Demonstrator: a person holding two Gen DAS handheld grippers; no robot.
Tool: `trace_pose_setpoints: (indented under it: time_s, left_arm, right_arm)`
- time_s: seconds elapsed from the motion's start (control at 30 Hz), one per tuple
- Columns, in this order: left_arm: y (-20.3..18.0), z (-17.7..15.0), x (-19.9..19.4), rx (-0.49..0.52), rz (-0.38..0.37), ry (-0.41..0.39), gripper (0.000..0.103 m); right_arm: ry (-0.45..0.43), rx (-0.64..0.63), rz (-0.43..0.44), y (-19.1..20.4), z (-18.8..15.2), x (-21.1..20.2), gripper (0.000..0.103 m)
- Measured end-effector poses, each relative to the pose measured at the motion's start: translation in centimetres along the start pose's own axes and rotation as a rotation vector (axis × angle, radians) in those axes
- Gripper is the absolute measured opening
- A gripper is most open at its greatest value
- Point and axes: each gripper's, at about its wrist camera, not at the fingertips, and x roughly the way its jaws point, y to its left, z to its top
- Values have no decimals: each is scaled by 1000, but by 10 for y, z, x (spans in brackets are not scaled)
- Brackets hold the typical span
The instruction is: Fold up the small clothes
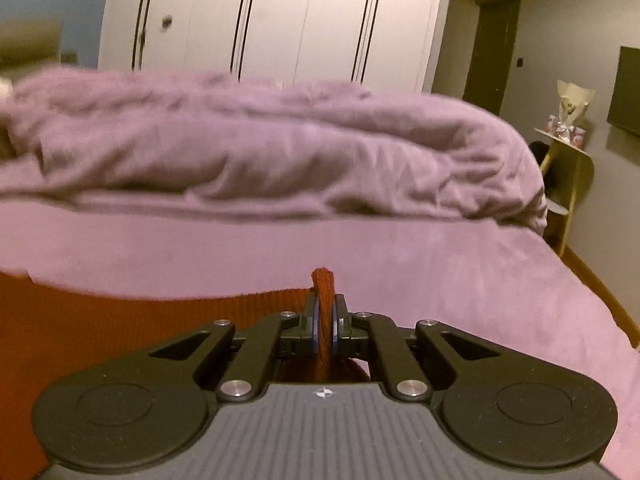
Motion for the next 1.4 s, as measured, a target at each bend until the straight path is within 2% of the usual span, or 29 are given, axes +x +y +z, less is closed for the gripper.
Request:
trace_pose_setpoints:
  time_s: [0.07,0.1,0.13,0.17,0.2,0.23,0.33,0.4,0.47,0.5,0.57,0.63,0.7,0.77,0.83,0.87,0.9,1.0,1.07,1.23,1.4]
  left_arm:
    - [1,-14,10,1,13,31,17]
    - [1,-20,15,8,32,39,23]
    - [2,-23,16,4,55,41,37]
    - [5,-22,12,-13,65,38,45]
    - [12,-19,7,-44,58,29,64]
    - [20,-16,-2,-81,46,11,73]
    - [38,-9,-38,-144,38,-70,77]
    - [41,-7,-64,-203,-39,-108,85]
    - [32,-10,-81,-244,-131,-116,96]
    - [24,-15,-84,-245,-170,-111,97]
    - [5,-29,-79,-212,-177,-62,97]
    - [-9,-46,-69,-180,-173,-6,97]
    - [-19,-62,-57,-98,-130,25,98]
    - [-16,-73,-55,-51,-130,-30,98]
    - [-5,-71,-56,-99,-129,-17,98]
    - [1,-69,-55,-117,-119,-7,98]
    - [5,-69,-55,-126,-114,1,98]
    - [13,-67,-61,-131,-115,37,98]
    - [16,-68,-68,-127,-112,64,98]
    - [22,-71,-86,-145,-115,127,97]
    - [25,-74,-100,-96,-102,163,97]
  right_arm:
    - [25,-18,-10,2,-12,10,5]
    - [37,-17,-10,2,-15,12,6]
    - [54,-17,-4,2,-17,15,6]
    - [74,-21,-2,2,-18,18,6]
    - [79,-24,-7,1,-17,18,9]
    - [74,-23,-21,0,-16,16,16]
    - [6,20,-98,-9,-11,-6,24]
    - [-39,38,-103,-6,-11,-27,24]
    - [-44,31,26,17,-18,-47,24]
    - [-31,35,123,30,-22,-55,24]
    - [-17,29,312,58,-35,-69,25]
    - [-22,-45,369,80,-51,-77,26]
    - [-21,-126,340,90,-67,-76,26]
    - [-39,-154,301,77,-73,-75,27]
    - [-4,-112,240,45,-72,-70,27]
    - [5,-105,181,28,-75,-68,27]
    - [17,-94,133,12,-79,-66,31]
    - [16,9,40,-45,-88,-73,31]
    - [29,54,-34,-58,-88,-87,36]
    - [18,97,14,-55,-100,-134,35]
    - [26,96,77,-47,-106,-160,35]
